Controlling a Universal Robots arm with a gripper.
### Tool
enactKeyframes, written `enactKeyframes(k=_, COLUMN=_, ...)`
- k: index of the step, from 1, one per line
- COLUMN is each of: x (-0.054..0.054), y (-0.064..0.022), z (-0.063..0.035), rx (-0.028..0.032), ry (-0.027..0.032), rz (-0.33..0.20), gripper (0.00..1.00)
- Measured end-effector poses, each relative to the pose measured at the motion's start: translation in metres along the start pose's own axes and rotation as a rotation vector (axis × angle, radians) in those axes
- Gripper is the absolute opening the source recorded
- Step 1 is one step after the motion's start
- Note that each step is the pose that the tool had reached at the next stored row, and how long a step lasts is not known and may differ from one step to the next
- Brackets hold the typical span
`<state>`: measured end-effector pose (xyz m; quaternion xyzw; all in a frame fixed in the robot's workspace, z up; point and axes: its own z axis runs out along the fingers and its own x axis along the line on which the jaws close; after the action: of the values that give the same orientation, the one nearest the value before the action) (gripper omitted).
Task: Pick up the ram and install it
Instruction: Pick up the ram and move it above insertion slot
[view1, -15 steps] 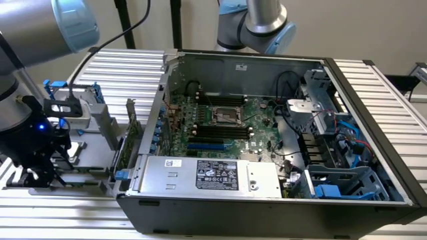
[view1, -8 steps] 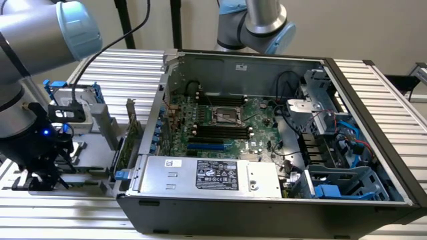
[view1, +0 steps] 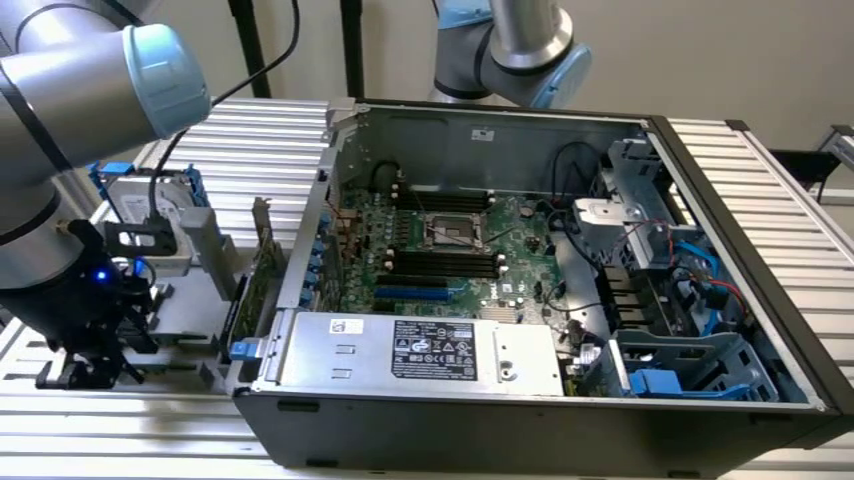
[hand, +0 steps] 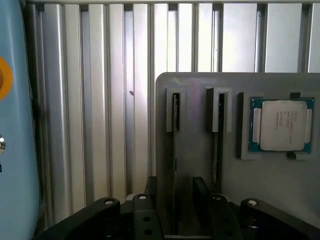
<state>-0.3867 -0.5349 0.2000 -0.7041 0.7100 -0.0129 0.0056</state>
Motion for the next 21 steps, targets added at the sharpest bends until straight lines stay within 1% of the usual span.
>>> enactKeyframes(k=2, x=-0.0001, y=0.0001, z=0.0022, rx=-0.0008, ry=0.0012, rz=-0.002, gripper=0.42)
enactKeyframes(k=4, x=-0.0004, y=0.0002, z=0.0038, rx=-0.0021, ry=0.0045, rz=-0.004, gripper=0.42)
enactKeyframes(k=7, x=-0.0008, y=0.0001, z=0.0048, rx=-0.0078, ry=0.0153, rz=-0.005, gripper=0.42)
enactKeyframes(k=8, x=-0.0008, y=0.0000, z=0.0050, rx=-0.0080, ry=0.0179, rz=-0.006, gripper=0.42)
enactKeyframes(k=11, x=-0.0010, y=-0.0002, z=0.0053, rx=-0.0081, ry=0.0198, rz=-0.006, gripper=0.42)
enactKeyframes(k=17, x=-0.0010, y=-0.0046, z=0.0059, rx=-0.0080, ry=0.0202, rz=-0.006, gripper=0.42)
enactKeyframes(k=21, x=-0.0010, y=-0.0047, z=0.0061, rx=-0.0082, ry=0.0221, rz=-0.008, gripper=0.42)
